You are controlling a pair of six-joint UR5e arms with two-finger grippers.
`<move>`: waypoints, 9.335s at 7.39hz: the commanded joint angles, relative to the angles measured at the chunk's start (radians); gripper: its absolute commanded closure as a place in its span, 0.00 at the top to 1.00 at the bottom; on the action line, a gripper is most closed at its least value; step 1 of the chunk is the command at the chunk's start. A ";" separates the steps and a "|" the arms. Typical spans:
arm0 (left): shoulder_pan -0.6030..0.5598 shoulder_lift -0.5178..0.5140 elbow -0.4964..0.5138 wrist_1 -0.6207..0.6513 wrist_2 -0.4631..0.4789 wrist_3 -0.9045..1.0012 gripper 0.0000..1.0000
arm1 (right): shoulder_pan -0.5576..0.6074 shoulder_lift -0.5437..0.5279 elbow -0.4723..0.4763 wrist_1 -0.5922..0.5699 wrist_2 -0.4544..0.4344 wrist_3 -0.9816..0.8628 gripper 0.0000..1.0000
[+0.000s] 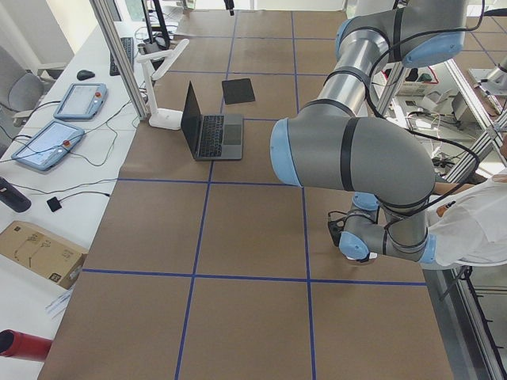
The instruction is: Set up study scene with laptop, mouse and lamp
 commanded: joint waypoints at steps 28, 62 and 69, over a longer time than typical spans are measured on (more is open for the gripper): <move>-0.465 -0.378 -0.289 0.219 -0.246 0.084 0.62 | -0.068 -0.002 0.014 0.001 0.002 0.048 0.99; -0.989 -2.313 1.237 0.888 -0.306 0.781 0.77 | -0.090 0.001 -0.066 0.124 0.023 0.048 0.99; -1.021 -2.322 1.144 0.940 -0.337 0.785 0.81 | -0.090 0.009 -0.078 0.124 0.021 0.046 0.99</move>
